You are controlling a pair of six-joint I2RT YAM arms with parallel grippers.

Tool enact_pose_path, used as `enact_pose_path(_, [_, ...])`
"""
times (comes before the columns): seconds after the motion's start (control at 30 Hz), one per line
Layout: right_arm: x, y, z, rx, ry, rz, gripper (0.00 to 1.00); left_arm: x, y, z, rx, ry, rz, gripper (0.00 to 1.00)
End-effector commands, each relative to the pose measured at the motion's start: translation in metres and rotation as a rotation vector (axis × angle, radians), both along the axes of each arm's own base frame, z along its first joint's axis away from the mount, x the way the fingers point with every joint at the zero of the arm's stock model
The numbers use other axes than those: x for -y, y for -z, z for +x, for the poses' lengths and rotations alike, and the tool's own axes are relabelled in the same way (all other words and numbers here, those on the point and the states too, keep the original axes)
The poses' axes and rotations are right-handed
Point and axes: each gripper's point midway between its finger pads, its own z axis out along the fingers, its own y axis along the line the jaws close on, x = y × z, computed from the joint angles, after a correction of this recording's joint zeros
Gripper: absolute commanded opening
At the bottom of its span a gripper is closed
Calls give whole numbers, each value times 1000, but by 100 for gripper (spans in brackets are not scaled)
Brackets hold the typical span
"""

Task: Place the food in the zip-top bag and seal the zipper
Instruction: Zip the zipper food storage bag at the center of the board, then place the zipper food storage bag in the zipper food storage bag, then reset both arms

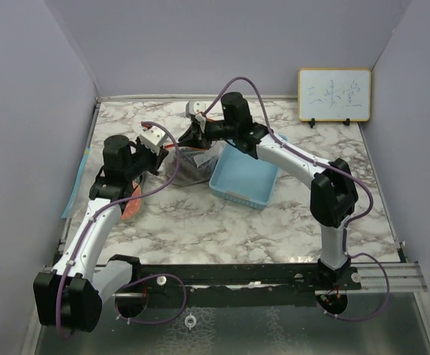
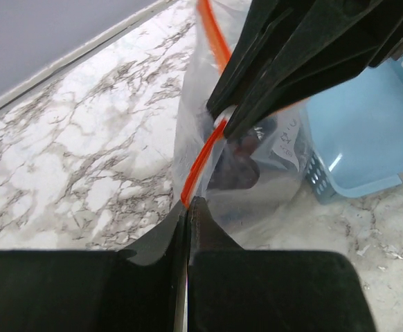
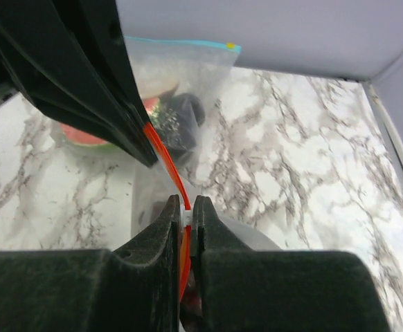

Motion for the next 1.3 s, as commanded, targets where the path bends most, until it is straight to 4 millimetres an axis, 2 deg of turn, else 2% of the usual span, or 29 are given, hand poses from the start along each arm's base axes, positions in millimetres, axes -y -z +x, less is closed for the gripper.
enact_pose_path(0.0, [59, -14, 58, 87, 240, -43, 2, -30, -20, 13, 77, -164, 60, 0])
enact_pose_path(0.2, [98, -15, 80, 122, 349, -81, 2, -62, -27, 25, 103, -358, 93, 0])
enact_pose_path(0.37, [143, -5, 99, 136, 480, -141, 2, -92, -40, 31, 129, -522, 141, 0])
enact_pose_path(0.5, [177, -2, 114, 132, 608, -156, 2, -93, -46, 34, 132, -533, 133, 0])
enact_pose_path(0.63, [179, -9, 113, 86, 633, -131, 5, -79, -44, 36, 98, -510, 32, 0])
enact_pose_path(0.67, [177, -13, 113, 56, 638, -110, 12, -76, -40, 37, 75, -507, 6, 8])
enact_pose_path(0.7, [175, -17, 113, 21, 649, -85, 24, -74, -36, 38, 45, -508, -12, 20])
enact_pose_path(0.73, [173, -19, 114, -27, 665, -62, 35, -71, -33, 39, 12, -505, -24, 26])
enact_pose_path(0.8, [169, -23, 116, -128, 691, -22, 44, -67, -21, 41, -86, -508, -29, 30])
enact_pose_path(0.87, [164, -27, 116, -201, 693, 1, 61, -65, -7, 41, -203, -514, -12, 34])
enact_pose_path(0.9, [162, -26, 116, -229, 692, 3, 74, -63, -1, 40, -251, -513, -5, 38])
enact_pose_path(0.93, [161, -25, 117, -248, 696, 4, 91, -63, 4, 40, -290, -520, -6, 45])
enact_pose_path(0.97, [161, -25, 118, -265, 707, 7, 99, -62, 5, 39, -314, -534, -21, 53])
enact_pose_path(1.07, [165, -24, 121, -280, 743, 11, 99, -64, -5, 43, -294, -601, -111, 78])
enact_pose_path(1.13, [167, -25, 122, -283, 760, 15, 99, -76, -14, 45, -277, -703, -156, 97])
enact_pose_path(1.27, [171, -29, 123, -292, 792, 24, 99, -106, -30, 47, -246, -952, -234, 99])
